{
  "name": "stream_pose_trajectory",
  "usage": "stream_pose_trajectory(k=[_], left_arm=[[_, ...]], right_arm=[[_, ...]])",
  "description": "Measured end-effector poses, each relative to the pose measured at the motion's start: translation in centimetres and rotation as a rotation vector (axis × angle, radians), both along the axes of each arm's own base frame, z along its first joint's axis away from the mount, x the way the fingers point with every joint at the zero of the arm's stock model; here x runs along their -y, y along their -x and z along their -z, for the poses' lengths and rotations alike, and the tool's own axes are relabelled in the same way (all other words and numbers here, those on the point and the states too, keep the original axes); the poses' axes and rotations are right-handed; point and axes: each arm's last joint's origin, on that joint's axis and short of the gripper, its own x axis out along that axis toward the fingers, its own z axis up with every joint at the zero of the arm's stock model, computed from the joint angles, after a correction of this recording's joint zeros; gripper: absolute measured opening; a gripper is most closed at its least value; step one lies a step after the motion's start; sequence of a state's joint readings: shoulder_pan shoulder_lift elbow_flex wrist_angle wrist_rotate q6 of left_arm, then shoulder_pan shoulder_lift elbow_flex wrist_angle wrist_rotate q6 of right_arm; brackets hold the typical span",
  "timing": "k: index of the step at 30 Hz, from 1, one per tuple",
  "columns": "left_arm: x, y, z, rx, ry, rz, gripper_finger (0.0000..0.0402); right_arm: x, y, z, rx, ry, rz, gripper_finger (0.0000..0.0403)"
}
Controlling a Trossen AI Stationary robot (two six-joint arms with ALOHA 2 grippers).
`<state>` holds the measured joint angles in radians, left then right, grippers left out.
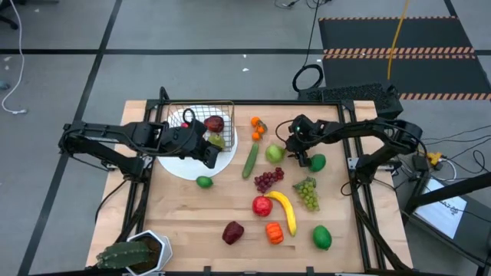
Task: Build produce basket
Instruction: Put the pear into the wired basket
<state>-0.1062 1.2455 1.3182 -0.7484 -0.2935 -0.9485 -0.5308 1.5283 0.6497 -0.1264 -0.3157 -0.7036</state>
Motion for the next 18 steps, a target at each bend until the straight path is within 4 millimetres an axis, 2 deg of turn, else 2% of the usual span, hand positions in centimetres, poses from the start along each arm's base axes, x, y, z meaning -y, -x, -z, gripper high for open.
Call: stream_pose_trajectory(k=[11,18], left_arm=[[-0.04,0.02,-0.03,0.002,-0.003,-0.004,0.0035],[-0.05,0.07,0.03,-0.012,-0.024,0.012,0.0035]], right_arm=[[0.15,-0.27,0.12,0.016,-0.009,0.033,0.0077],[0.00,-0.09,-0.29,0.010,-0.063,0.125,0.0076]])
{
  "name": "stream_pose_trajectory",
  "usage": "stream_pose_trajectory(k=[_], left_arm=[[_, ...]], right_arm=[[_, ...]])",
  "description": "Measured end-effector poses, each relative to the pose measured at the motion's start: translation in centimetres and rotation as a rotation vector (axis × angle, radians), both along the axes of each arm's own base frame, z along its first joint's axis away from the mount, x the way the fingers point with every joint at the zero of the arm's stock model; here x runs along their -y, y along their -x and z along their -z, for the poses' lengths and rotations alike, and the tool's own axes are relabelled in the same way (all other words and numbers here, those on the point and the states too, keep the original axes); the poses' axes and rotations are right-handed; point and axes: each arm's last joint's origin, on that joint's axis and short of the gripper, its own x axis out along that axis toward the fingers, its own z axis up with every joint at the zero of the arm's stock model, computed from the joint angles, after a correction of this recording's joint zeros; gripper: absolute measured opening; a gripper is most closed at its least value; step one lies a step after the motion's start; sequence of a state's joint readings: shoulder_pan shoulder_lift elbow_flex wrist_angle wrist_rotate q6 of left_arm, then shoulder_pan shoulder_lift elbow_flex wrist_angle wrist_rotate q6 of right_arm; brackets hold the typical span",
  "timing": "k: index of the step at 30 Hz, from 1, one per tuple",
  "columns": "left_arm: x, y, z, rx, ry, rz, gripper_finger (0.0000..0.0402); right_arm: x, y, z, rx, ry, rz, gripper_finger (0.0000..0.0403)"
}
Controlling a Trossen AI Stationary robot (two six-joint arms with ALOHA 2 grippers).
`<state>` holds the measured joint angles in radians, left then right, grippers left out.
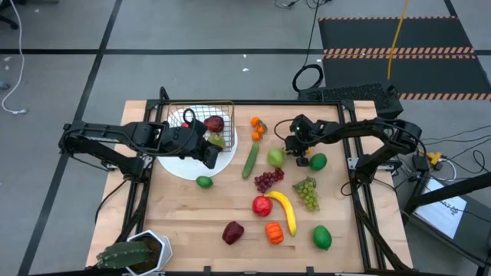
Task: Build produce basket
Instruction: Put the pear into the wired basket
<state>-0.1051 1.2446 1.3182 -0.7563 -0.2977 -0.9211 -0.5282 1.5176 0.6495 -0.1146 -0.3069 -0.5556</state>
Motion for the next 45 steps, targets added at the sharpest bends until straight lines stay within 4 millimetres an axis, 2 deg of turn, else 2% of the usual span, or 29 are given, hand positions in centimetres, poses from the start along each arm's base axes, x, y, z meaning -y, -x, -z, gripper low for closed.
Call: stream_pose_trajectory(k=[9,16,21,26,31,39,42,45], left_arm=[[0.0,0.0,0.0,-0.001,0.001,-0.001,0.0035],[-0.5,0.0,0.0,-0.008,-0.013,-0.009,0.0035],[-1.1,0.0,0.0,-0.009,-0.020,-0.032,0.0035],[-1.6,-0.1,0.0,-0.005,-0.015,-0.053,0.0035],[-1.7,-0.1,0.0,-0.003,-0.008,-0.051,0.0035],[-1.5,-0.1,0.0,-0.005,0.019,-0.011,0.0035],[-1.5,0.0,0.0,-0.009,0.023,-0.007,0.0035],[-1.7,0.3,-0.3,0.007,0.040,0.003,0.0035]], right_arm=[[-0.2,0.3,-1.9,0.048,0.036,0.074,0.0135],[-0.7,1.1,-4.9,0.165,-0.074,0.280,0.0162],[-1.1,1.8,-7.1,0.269,-0.215,0.472,0.0162],[-1.1,1.8,-9.3,0.333,-0.455,0.733,0.0176],[-0.8,0.8,-11.0,0.313,-0.681,0.822,0.0222],[0.5,-1.4,-13.7,0.274,-0.812,0.879,0.0309],[0.8,-2.1,-14.0,0.250,-0.867,0.908,0.0335],[0.8,-2.1,-13.9,0.158,-0.974,1.022,0.0352]])
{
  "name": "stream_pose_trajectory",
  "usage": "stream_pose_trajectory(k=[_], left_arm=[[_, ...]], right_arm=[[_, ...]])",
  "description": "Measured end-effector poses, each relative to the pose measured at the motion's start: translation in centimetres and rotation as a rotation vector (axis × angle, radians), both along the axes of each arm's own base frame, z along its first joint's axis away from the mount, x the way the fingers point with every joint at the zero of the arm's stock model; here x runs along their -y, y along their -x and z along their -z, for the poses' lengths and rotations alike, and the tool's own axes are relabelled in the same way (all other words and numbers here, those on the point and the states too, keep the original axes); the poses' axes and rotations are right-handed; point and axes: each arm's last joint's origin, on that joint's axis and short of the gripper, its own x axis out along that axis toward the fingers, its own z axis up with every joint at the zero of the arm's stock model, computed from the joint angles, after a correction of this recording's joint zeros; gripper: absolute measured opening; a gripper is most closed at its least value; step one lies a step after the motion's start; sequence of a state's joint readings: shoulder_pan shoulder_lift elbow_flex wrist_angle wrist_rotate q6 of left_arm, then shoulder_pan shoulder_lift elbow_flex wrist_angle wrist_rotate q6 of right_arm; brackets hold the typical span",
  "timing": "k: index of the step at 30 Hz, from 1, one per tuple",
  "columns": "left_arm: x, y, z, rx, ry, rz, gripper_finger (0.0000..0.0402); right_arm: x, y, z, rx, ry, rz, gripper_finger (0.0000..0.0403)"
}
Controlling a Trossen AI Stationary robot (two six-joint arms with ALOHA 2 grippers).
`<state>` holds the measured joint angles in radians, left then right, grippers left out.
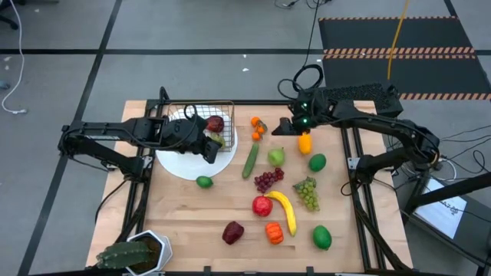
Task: Build produce basket
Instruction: Put the pear into the wired basket
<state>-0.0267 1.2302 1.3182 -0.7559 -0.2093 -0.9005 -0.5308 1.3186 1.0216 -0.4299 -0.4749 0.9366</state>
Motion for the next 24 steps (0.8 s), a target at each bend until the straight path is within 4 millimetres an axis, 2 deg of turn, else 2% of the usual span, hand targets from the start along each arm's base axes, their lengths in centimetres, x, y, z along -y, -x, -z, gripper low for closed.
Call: stream_pose_trajectory(k=[4,8,14,19,24], left_arm=[[-0.1,0.1,-0.2,0.009,0.003,0.022,0.0035],[0.0,0.5,-0.5,0.018,-0.002,0.065,0.0035],[0.0,1.2,-0.9,0.015,-0.074,0.120,0.0035],[0.2,1.3,-1.0,0.032,-0.031,0.130,0.0035],[0.1,1.3,-0.7,-0.026,-0.142,0.205,0.0035]], right_arm=[[-0.2,0.2,0.1,-0.041,-0.161,0.099,0.0356],[-0.4,0.3,0.3,-0.080,-0.249,0.175,0.0357],[0.0,-0.1,1.5,-0.143,-0.268,0.228,0.0357],[-0.2,-1.4,2.8,-0.175,-0.334,0.254,0.0357],[0.5,-2.2,4.7,-0.227,-0.292,0.243,0.0357]])
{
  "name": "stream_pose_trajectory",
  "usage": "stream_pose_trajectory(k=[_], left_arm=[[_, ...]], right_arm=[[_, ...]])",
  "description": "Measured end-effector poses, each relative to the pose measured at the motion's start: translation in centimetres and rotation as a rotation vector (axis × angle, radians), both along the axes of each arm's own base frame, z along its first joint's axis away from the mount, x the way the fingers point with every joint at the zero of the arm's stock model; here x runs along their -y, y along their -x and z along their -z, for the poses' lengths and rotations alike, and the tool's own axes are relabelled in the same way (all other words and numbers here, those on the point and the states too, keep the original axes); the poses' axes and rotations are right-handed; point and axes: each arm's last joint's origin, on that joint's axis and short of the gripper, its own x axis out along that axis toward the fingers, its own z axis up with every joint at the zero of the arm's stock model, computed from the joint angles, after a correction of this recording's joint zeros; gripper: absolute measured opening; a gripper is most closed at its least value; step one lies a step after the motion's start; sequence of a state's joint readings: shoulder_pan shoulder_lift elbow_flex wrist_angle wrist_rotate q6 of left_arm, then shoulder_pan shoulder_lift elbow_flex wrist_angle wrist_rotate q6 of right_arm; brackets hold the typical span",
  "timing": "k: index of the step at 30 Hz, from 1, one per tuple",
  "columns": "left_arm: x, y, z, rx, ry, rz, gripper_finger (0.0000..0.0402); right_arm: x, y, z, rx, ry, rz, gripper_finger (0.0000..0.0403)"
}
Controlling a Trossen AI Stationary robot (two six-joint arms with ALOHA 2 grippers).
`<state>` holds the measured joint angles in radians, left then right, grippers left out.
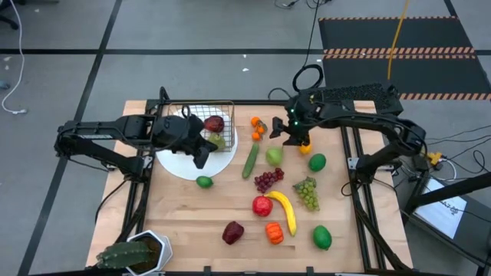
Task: Build produce basket
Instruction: Put the pear into the wired basket
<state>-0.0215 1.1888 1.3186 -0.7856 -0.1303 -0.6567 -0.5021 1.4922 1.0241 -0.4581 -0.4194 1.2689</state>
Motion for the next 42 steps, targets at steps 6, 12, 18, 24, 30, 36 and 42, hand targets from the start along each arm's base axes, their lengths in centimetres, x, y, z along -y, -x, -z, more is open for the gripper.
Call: stream_pose_trajectory(k=[6,12,18,24,30,36,42], left_arm=[[-0.6,0.1,0.2,-0.025,0.005,-0.070,0.0035],[-0.7,0.2,0.3,-0.034,-0.025,-0.083,0.0035],[-0.8,0.2,0.3,-0.036,-0.028,-0.083,0.0035],[-1.2,0.3,0.5,-0.070,-0.087,-0.058,0.0035],[-1.6,0.4,0.5,-0.078,-0.085,-0.075,0.0035],[-1.7,0.6,0.7,-0.112,-0.119,-0.045,0.0035],[-1.8,0.6,0.7,-0.117,-0.148,-0.056,0.0035]], right_arm=[[0.0,-0.2,1.4,-0.038,-0.028,-0.087,0.0357],[-0.7,0.6,1.3,-0.098,-0.088,-0.105,0.0357],[-0.8,0.7,1.2,-0.104,-0.072,-0.109,0.0357],[-0.6,0.8,1.3,-0.119,-0.080,-0.084,0.0357],[-0.1,1.0,1.4,-0.159,-0.090,0.033,0.0357],[0.5,1.1,1.5,-0.155,-0.004,0.023,0.0357],[-0.5,0.9,2.5,-0.146,-0.036,0.021,0.0357]])
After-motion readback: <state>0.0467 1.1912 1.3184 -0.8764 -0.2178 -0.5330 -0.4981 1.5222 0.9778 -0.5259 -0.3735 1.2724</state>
